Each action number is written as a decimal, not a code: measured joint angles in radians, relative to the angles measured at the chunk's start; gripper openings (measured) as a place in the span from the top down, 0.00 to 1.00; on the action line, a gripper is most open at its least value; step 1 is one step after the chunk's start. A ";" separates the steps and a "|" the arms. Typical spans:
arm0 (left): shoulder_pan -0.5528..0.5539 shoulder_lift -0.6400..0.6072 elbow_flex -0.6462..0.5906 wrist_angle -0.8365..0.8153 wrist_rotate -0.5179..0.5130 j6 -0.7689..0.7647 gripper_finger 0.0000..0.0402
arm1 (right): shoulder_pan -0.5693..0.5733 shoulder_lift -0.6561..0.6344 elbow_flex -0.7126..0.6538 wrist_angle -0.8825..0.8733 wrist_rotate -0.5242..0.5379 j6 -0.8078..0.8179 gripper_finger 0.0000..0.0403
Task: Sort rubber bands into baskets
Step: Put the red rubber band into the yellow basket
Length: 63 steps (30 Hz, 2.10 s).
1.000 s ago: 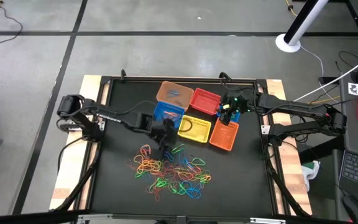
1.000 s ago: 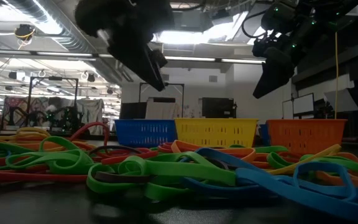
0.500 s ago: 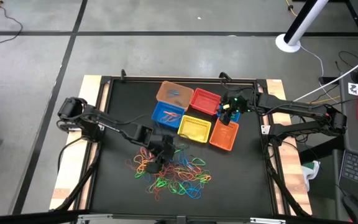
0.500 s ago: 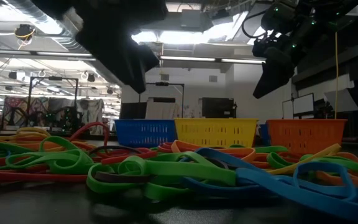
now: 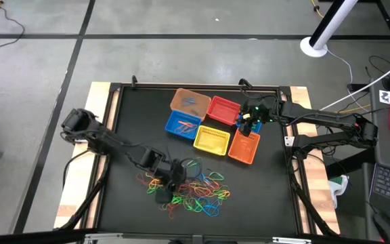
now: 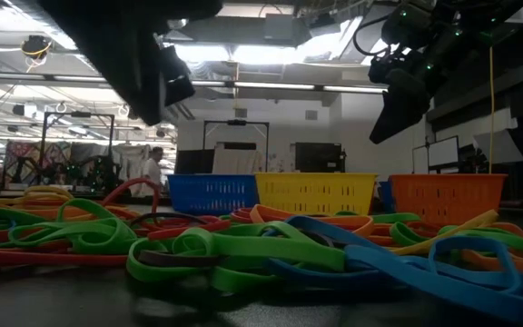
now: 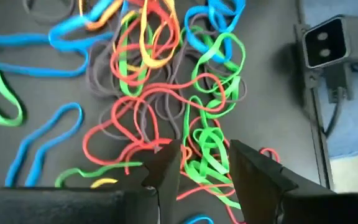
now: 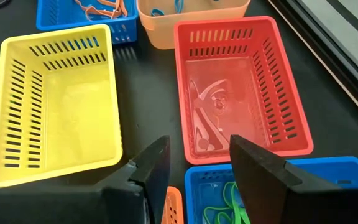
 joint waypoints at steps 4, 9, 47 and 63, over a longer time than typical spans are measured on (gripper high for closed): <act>-0.032 0.029 0.000 0.015 -0.058 -0.056 0.67 | 0.000 0.000 0.000 0.000 0.000 0.000 0.58; -0.042 0.071 0.000 0.023 -0.092 -0.104 0.67 | 0.000 0.000 0.000 0.001 0.000 0.000 0.58; 0.165 -0.060 0.156 0.031 -0.125 0.128 0.99 | 0.000 0.000 0.000 0.001 0.000 -0.001 0.58; 0.343 -0.058 0.201 0.295 -0.125 0.344 0.99 | 0.000 0.000 0.000 0.003 0.003 -0.002 0.58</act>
